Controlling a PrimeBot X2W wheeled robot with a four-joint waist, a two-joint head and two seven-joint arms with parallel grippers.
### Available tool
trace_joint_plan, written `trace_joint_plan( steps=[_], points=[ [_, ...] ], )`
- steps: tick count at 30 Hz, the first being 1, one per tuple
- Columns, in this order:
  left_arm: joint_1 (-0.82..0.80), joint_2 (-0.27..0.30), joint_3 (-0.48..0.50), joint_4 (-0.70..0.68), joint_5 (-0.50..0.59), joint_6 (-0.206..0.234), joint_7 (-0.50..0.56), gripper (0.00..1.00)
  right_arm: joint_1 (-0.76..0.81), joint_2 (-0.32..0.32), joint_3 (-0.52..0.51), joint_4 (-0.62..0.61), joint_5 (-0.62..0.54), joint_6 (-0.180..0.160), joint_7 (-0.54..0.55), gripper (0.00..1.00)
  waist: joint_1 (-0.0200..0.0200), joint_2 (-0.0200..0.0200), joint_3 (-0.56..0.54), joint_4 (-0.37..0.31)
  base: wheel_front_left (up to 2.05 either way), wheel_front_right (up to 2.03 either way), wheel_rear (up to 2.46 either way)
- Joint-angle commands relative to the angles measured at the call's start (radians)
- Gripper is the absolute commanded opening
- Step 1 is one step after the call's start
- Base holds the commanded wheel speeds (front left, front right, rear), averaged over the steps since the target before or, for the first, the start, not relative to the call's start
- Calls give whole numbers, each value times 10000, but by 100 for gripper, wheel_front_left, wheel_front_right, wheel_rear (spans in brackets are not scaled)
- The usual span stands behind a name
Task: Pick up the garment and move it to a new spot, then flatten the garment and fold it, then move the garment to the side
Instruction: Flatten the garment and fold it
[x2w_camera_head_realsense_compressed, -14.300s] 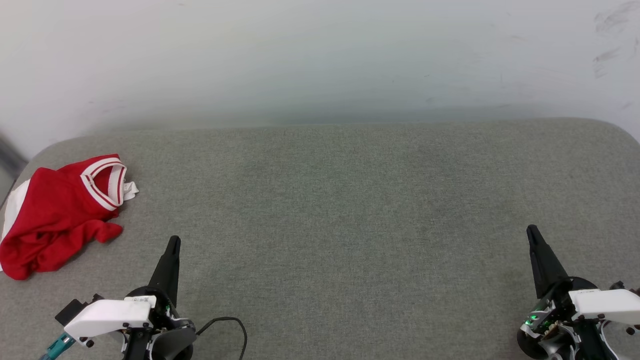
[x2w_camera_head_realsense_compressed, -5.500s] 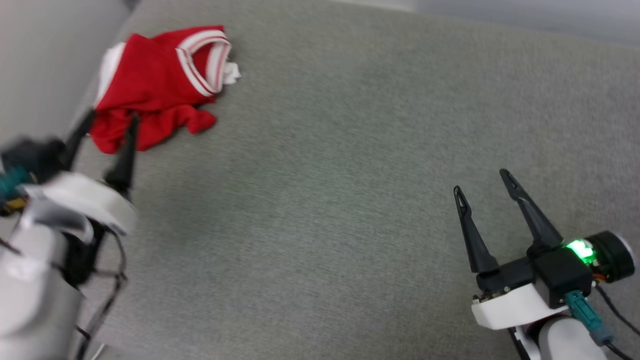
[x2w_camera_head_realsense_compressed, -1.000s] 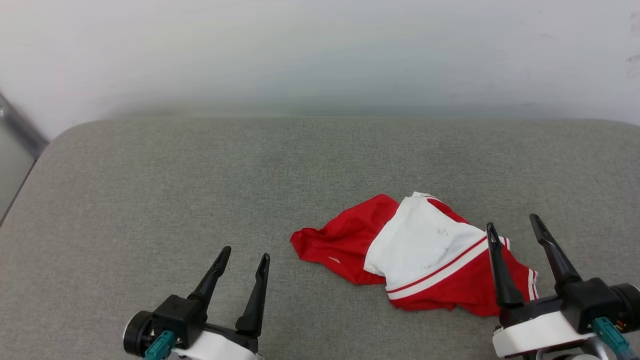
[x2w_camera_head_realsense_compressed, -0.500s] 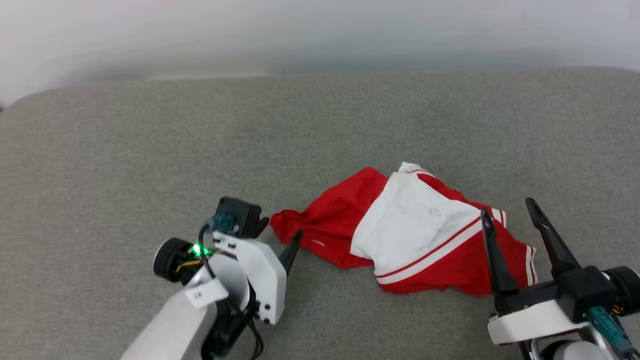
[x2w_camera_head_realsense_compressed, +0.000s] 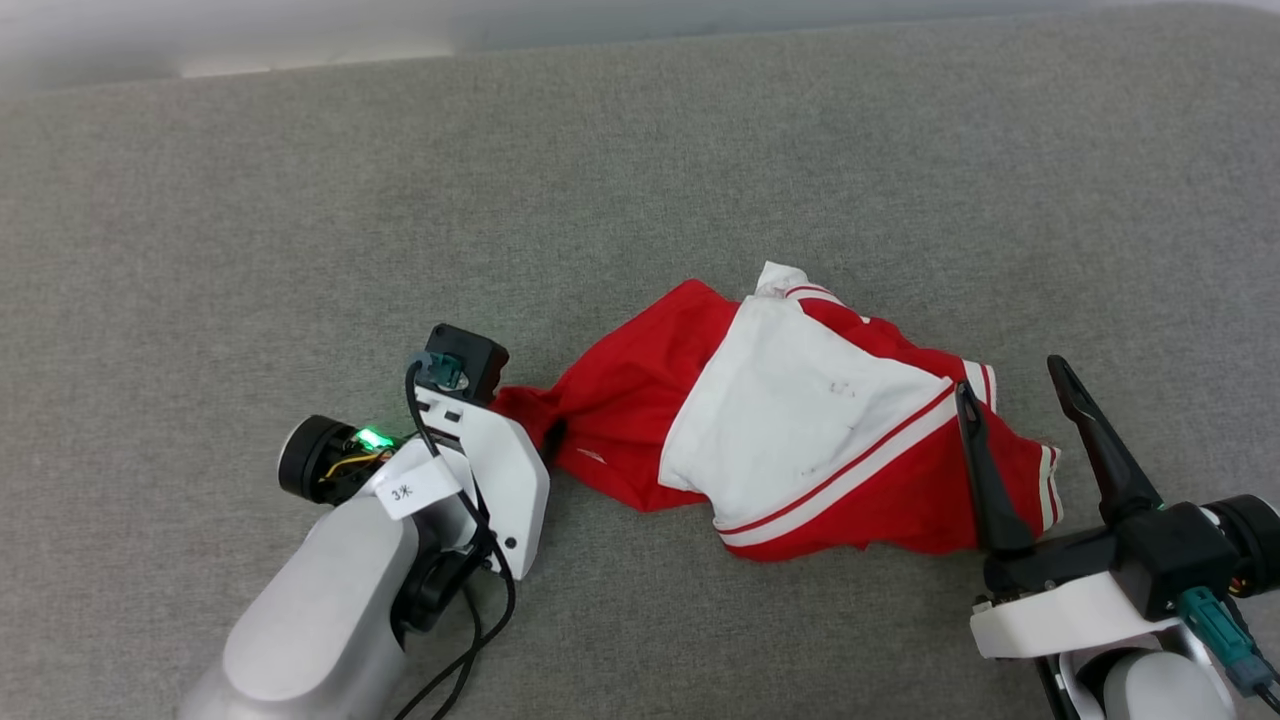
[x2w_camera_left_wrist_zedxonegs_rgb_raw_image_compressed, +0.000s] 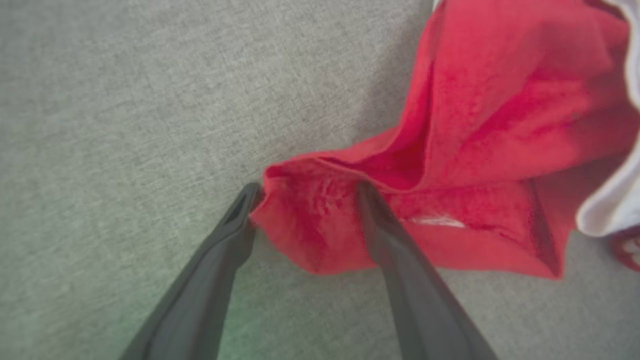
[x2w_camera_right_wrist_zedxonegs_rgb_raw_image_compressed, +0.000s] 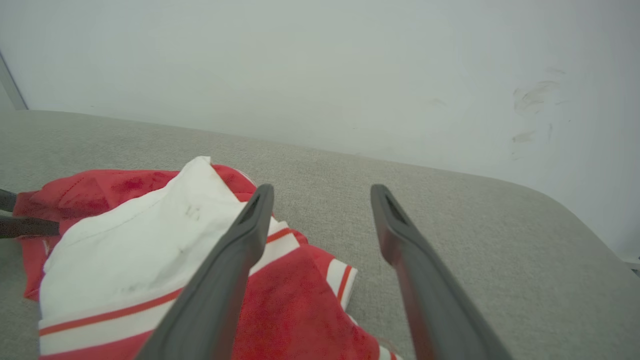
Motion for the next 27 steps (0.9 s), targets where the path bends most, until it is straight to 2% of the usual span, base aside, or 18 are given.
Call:
trace_joint_plan(
  steps=[1, 3, 5, 9, 17, 23, 24, 25, 27],
  points=[
    [23, -71, -109, 191, -95, -72, 128, 93, -104, 26, 24, -48, -4, -3, -23, 100, -1, 0, 104, -51, 0, 0, 0],
    [62, -141, -235, 386, -165, -256, 132, 0, -113, 26, 26, -65, -9, -3, -23, 100, -1, 0, 165, -47, 0, 0, 0],
    [-76, -162, -183, 456, -142, -317, -171, 0, -142, 26, 26, -51, -12, -3, -23, 100, -1, 0, 209, -50, 0, 0, 0],
    [-604, 101, 295, 564, 25, -128, -1009, 0, -282, 26, 143, 62, -15, -3, -23, 100, -1, 0, 173, -151, 0, 0, 0],
    [-1954, 978, 1361, 1248, 186, 135, -2087, 0, -372, 26, 277, 157, 192, -3, -23, 100, -1, 0, 123, -452, 0, 0, 0],
    [-2332, 1524, 1970, 2035, 159, 450, -2617, 0, -386, 26, 261, 207, 260, -3, -25, 100, -1, 0, 92, -530, 0, 0, 0],
    [-2294, 1628, 1984, 2165, 223, 520, -2679, 34, -383, 26, 261, 216, 268, -3, -23, 100, -1, 0, 67, -529, 0, 0, 0],
    [-2228, 1701, 1978, 2295, 280, 545, -2752, 100, -372, 26, 261, 217, 271, -3, -23, 100, -1, 0, 41, -522, 0, 0, 0],
    [-2069, 1656, 1951, 2458, 261, 540, -2936, 100, -349, 26, 224, 238, 265, -3, -23, 100, -1, 0, -26, -472, 0, 0, 0]
  ],
)
